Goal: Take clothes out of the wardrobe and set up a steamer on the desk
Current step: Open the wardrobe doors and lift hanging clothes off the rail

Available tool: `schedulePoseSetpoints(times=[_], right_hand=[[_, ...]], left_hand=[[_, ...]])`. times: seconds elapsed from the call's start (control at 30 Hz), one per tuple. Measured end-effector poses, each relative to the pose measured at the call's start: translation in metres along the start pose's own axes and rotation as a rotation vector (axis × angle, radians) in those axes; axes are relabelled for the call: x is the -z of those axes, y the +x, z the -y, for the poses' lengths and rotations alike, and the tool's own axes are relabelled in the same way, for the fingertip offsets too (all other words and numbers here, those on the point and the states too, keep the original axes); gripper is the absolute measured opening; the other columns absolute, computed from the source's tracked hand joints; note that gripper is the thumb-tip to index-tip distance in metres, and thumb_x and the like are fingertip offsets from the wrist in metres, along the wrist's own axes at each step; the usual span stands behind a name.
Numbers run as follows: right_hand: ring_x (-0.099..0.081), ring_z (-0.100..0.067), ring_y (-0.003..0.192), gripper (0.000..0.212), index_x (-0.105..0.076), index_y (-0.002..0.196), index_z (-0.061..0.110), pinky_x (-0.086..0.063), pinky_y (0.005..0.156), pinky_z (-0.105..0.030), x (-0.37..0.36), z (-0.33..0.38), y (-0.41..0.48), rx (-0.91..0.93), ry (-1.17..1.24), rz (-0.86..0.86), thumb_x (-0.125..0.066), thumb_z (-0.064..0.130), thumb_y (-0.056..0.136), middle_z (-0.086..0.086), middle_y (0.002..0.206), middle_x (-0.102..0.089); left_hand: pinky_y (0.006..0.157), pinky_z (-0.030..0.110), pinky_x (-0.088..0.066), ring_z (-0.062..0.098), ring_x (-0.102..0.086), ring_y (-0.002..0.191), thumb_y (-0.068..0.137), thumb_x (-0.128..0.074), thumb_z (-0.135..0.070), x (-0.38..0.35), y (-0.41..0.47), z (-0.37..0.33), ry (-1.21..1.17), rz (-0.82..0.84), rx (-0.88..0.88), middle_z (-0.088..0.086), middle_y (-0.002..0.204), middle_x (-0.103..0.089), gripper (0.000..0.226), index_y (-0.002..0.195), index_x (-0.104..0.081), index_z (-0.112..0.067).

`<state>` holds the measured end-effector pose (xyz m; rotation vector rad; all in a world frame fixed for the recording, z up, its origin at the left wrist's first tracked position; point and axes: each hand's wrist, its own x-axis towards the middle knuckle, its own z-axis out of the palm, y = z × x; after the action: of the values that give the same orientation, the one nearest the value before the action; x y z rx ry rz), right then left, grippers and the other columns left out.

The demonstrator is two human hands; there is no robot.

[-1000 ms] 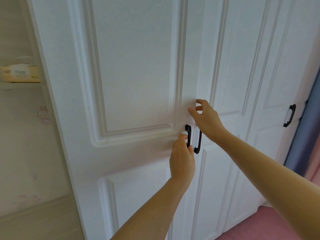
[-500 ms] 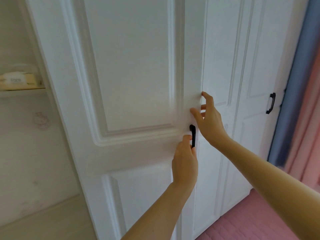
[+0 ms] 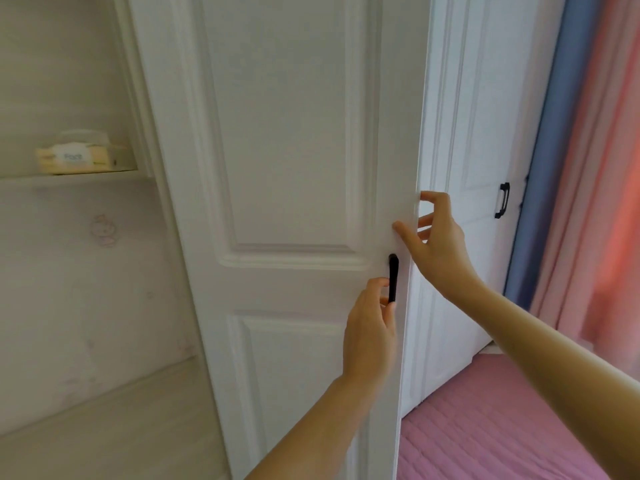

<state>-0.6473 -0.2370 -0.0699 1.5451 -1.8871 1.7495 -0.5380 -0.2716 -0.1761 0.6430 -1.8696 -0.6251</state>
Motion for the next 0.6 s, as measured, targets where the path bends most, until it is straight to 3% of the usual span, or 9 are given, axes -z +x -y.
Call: schedulePoseSetpoints(times=[0.13, 0.23, 0.33, 0.5, 0.6], right_hand=[[-0.058, -0.006, 0.078, 0.050, -0.034, 0.129, 0.023, -0.045, 0.063, -0.017, 0.012, 0.026, -0.034, 0.014, -0.014, -0.010, -0.061, 0.035, 0.089, 0.004, 0.099, -0.054], [-0.059, -0.008, 0.080, 0.048, -0.033, 0.128, 0.028, -0.052, 0.068, -0.028, 0.018, 0.047, -0.061, 0.037, -0.022, -0.015, -0.060, 0.038, 0.089, 0.004, 0.100, -0.055], [-0.059, -0.007, 0.080, 0.046, -0.034, 0.128, 0.027, -0.052, 0.070, -0.029, 0.023, 0.073, -0.087, 0.067, -0.004, 0.009, -0.059, 0.035, 0.091, 0.013, 0.095, -0.053], [-0.061, -0.008, 0.089, 0.046, -0.033, 0.131, 0.029, -0.058, 0.074, -0.038, 0.029, 0.112, -0.125, 0.096, 0.076, 0.112, -0.058, 0.030, 0.093, 0.006, 0.111, -0.054], [-0.061, -0.007, 0.092, 0.046, -0.034, 0.132, 0.029, -0.059, 0.077, -0.040, 0.027, 0.133, -0.141, 0.105, 0.120, 0.181, -0.058, 0.027, 0.093, 0.015, 0.105, -0.053]], left_hand=[[0.079, 0.017, -0.051, 0.003, -0.058, 0.088, 0.097, -0.051, -0.024, 0.025, -0.035, -0.016, -0.035, -0.010, -0.009, -0.011, 0.102, -0.061, 0.025, 0.122, -0.052, -0.028], [0.079, 0.014, -0.051, 0.001, -0.059, 0.089, 0.097, -0.052, -0.022, 0.048, -0.062, -0.026, -0.063, -0.039, -0.011, -0.014, 0.101, -0.062, 0.025, 0.121, -0.054, -0.030], [0.081, 0.012, -0.050, 0.000, -0.059, 0.093, 0.097, -0.052, -0.021, 0.072, -0.088, -0.037, -0.067, -0.069, -0.003, -0.016, 0.105, -0.061, 0.029, 0.125, -0.053, -0.030], [0.085, 0.020, -0.052, 0.007, -0.059, 0.100, 0.096, -0.051, -0.035, 0.106, -0.124, -0.050, 0.006, -0.130, 0.016, -0.012, 0.115, -0.059, 0.036, 0.132, -0.047, -0.028], [0.085, 0.015, -0.051, 0.005, -0.058, 0.103, 0.090, -0.056, -0.047, 0.125, -0.139, -0.054, 0.054, -0.164, 0.015, -0.013, 0.119, -0.057, 0.046, 0.132, -0.044, -0.029]])
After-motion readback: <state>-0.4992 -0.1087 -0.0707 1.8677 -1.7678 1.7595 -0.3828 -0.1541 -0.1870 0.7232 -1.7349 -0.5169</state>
